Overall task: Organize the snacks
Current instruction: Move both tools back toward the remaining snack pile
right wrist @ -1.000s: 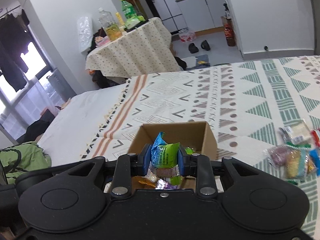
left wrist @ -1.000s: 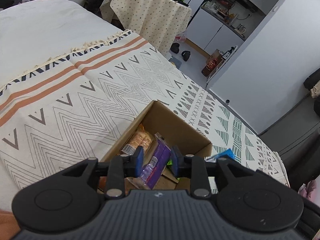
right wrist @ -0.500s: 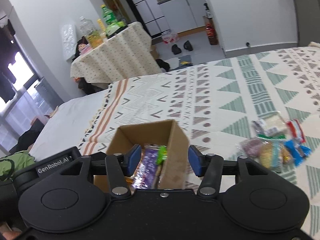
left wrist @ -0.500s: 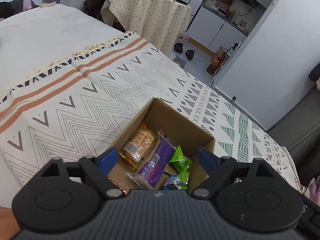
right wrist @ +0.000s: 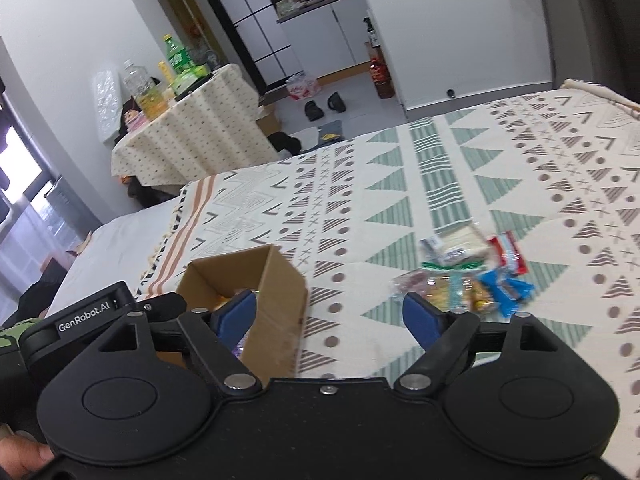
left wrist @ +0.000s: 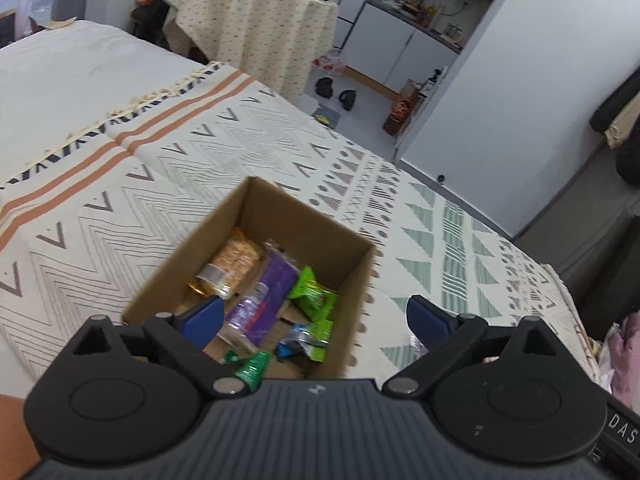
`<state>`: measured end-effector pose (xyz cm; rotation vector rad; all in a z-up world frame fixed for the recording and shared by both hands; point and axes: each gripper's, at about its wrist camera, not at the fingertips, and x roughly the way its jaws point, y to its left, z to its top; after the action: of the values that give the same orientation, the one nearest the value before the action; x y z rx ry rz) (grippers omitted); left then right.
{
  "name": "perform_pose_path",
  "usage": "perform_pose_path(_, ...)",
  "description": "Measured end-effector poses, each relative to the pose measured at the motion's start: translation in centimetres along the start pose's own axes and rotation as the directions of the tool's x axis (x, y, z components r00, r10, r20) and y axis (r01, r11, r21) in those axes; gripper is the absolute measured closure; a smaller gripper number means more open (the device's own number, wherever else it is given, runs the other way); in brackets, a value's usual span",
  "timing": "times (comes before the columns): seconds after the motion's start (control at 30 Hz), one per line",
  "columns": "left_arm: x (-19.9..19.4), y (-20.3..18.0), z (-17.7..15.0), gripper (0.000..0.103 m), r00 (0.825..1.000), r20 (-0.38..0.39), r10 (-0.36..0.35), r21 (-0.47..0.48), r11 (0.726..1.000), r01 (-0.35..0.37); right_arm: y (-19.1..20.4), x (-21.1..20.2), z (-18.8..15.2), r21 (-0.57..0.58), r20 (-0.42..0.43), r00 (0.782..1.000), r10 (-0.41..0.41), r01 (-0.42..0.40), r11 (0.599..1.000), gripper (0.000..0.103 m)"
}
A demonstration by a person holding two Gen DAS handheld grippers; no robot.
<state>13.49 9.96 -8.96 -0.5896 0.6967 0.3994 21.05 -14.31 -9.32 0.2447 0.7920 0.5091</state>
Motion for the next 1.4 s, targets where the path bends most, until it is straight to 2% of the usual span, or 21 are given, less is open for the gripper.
perform_pose_path(0.27,-0.1,-2.1,-1.0,0.003,0.999,-0.016,-0.034,0.045,0.998,0.034,-3.5,-2.3,0.3,0.024,0.019,0.999,-0.048,0.048,0.999,0.019)
perform_pose_path(0.37,-0.2,-2.8,-1.3,0.003,0.998,-0.021,-0.055,0.045,0.997,0.056,-5.1,-3.4,0.7,0.082,0.028,0.999,-0.023,0.021,0.996,0.019)
perform_pose_path(0.7,-0.1,-5.7,-2.8,0.000,0.995,-0.044,-0.090,0.096,0.991,0.094,-7.1,-5.4,1.4,0.095,0.049,0.998,-0.047,0.042,0.995,0.016)
perform_pose_path(1.1,1.7,-8.6,-3.4,0.000,0.991,-0.104,-0.088,0.181,0.978,0.106,-9.7,-4.6,2.3,0.046,-0.012,0.997,-0.076,0.077,0.996,0.016)
perform_pose_path(1.4,4.9,-11.0,-3.5,0.001,0.984,-0.147,-0.101,0.211,0.969,0.131,-12.4,-1.5,3.3,0.046,-0.062,0.995,-0.082,0.085,0.995,0.016)
